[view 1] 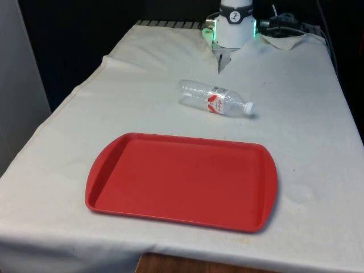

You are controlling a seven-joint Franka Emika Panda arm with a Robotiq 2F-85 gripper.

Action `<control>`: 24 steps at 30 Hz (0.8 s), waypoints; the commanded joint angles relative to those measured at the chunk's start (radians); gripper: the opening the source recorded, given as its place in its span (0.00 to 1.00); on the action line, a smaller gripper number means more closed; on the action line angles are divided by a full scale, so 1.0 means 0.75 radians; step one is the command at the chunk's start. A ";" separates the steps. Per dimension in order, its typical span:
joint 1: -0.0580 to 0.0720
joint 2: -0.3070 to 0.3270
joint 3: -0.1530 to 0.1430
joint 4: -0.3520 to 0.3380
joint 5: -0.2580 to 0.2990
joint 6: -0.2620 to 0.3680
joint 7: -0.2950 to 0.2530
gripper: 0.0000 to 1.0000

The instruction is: Place the bottle upright on the tray.

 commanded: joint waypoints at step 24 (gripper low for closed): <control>0.004 0.056 0.052 -0.063 -0.004 0.084 -0.175 1.00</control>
